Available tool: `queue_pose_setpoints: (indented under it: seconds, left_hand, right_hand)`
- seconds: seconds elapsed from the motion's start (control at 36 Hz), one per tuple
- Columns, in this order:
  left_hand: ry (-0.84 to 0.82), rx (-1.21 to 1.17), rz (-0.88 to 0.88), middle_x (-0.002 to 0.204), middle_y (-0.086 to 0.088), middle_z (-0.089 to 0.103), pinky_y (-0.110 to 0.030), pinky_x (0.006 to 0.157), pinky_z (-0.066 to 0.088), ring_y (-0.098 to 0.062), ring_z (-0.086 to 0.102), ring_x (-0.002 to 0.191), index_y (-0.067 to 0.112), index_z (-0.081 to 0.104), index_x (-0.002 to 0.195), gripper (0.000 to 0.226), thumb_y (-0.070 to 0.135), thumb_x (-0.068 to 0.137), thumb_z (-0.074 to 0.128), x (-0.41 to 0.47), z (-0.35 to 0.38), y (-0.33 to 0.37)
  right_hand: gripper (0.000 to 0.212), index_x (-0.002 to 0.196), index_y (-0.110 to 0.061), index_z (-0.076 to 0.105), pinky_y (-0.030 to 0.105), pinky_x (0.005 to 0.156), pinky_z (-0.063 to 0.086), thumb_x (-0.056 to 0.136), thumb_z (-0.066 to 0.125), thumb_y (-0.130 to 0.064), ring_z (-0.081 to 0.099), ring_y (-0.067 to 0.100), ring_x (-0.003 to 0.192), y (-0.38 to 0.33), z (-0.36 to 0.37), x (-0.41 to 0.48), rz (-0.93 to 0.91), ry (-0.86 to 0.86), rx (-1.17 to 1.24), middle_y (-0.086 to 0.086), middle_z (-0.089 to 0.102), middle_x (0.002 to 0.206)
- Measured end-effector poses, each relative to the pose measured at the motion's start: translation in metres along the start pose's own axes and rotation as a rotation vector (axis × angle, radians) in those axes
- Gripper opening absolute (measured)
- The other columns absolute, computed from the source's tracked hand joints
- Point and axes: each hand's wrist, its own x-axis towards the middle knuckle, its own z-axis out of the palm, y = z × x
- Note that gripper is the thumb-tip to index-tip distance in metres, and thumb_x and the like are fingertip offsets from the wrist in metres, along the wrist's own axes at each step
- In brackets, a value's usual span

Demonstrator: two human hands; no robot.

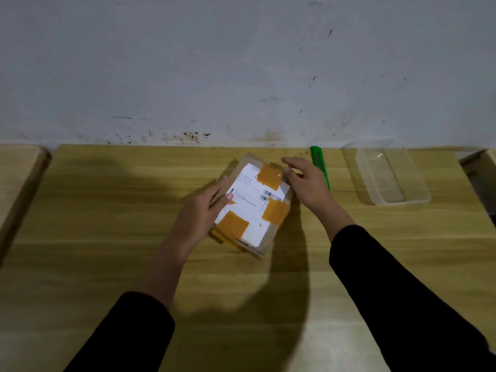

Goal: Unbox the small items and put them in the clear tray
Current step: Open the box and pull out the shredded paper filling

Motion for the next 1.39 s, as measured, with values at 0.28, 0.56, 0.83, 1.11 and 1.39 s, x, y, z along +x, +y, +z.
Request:
queue_pose_setpoints:
  seconds: [0.28,0.56,0.83,1.11,1.39]
  left_hand:
    - [0.421,-0.162,-0.124,0.141,0.005,0.038,-0.011,0.093,0.040,-0.006,0.041,0.124,0.021,0.025,0.145,0.076,0.037,0.083,0.065,-0.089,0.042,0.006]
    - [0.235,-0.355,-0.035,0.128,0.035,0.023,0.006,0.084,0.032,0.037,0.028,0.109,0.019,0.008,0.147,0.110,0.001,0.065,0.080,-0.134,0.065,-0.007]
    - [0.194,-0.385,-0.030,0.139,0.034,0.027,-0.040,0.112,0.033,0.001,0.030,0.136,0.041,0.017,0.144,0.104,0.038,0.063,0.083,-0.130,0.057,-0.014]
    - [0.222,-0.359,-0.016,0.137,0.034,0.027,-0.028,0.111,0.034,0.012,0.030,0.131,0.028,0.017,0.147,0.100,0.020,0.071,0.080,-0.129,0.059,-0.011]
    - [0.247,-0.441,-0.051,0.141,0.013,0.033,-0.020,0.104,0.037,-0.001,0.036,0.130,0.024,0.013,0.149,0.098,0.005,0.075,0.074,-0.128,0.065,-0.005]
  right_hand:
    - [0.026,0.115,-0.010,0.064,0.002,0.070,0.042,0.094,0.049,-0.013,0.058,0.007,0.091,0.022,0.005,-0.089,-0.045,0.089,0.106,-0.005,0.065,0.099]
    - [0.036,0.117,-0.011,0.063,0.018,0.101,0.041,0.083,0.068,-0.021,0.053,0.008,0.115,0.047,-0.023,-0.153,-0.424,0.045,-0.159,-0.001,0.059,0.123]
    - [0.025,0.103,-0.009,0.072,0.038,0.093,0.050,0.085,0.064,-0.026,0.061,0.016,0.107,0.054,-0.014,-0.143,-0.767,-0.112,-0.296,0.005,0.069,0.113]
    - [0.014,0.091,-0.009,0.073,0.037,0.085,0.051,0.084,0.064,-0.016,0.067,0.019,0.091,0.048,-0.005,-0.148,-0.778,0.025,-0.344,0.006,0.074,0.097]
    - [0.017,0.090,-0.009,0.073,0.029,0.078,0.049,0.085,0.060,-0.018,0.068,0.020,0.085,0.035,-0.007,-0.149,-0.697,0.026,-0.308,0.003,0.074,0.092]
